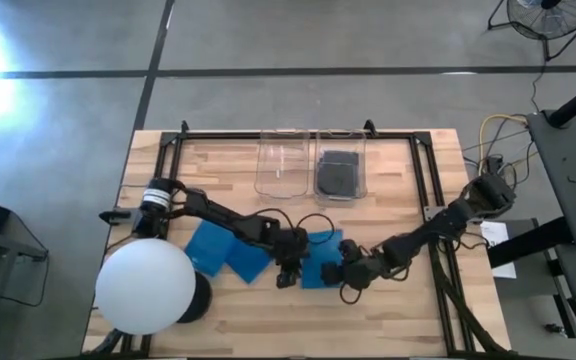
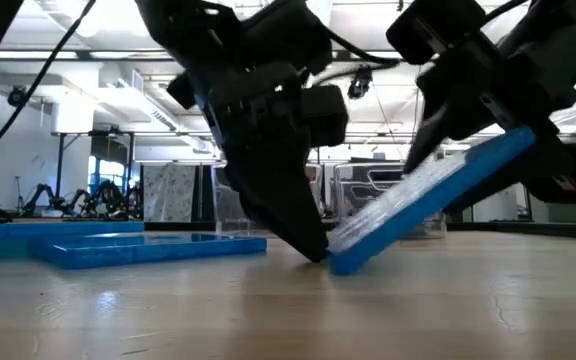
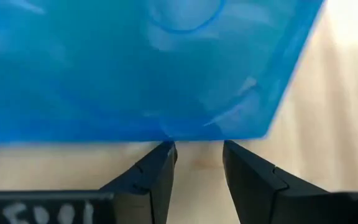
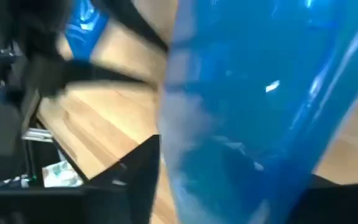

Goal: Pick & place jewel cases by type
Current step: Put the blue CD case into the left transparent bin

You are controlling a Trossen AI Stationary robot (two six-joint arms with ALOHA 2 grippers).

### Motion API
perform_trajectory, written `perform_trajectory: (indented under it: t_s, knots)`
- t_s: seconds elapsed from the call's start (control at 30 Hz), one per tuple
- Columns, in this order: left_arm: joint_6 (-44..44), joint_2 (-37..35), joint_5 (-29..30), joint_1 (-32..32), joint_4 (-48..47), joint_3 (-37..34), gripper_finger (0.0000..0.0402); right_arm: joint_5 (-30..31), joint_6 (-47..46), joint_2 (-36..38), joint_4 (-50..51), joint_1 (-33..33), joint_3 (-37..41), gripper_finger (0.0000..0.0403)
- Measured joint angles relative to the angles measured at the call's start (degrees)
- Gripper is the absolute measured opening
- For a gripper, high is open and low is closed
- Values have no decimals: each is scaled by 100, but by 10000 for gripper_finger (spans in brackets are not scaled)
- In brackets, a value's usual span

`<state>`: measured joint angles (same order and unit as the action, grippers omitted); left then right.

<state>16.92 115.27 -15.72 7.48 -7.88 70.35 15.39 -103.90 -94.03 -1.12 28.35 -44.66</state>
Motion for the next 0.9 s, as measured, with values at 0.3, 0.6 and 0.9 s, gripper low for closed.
perform_trajectory:
  t_s: [0.3, 0.6, 0.9]
  knots:
    - [138, -1683, 1484, 2, -140, -943, 126, -26, 290, 213, -6, -23, 4, 21]
    - [1133, -4138, 2915, 183, -535, -1823, 126, 933, 1366, 1774, 352, -427, -33, 15]
    - [1388, -5022, 3058, -96, -1983, -2148, 126, -1815, 3631, 1677, -371, -4089, -404, 14]
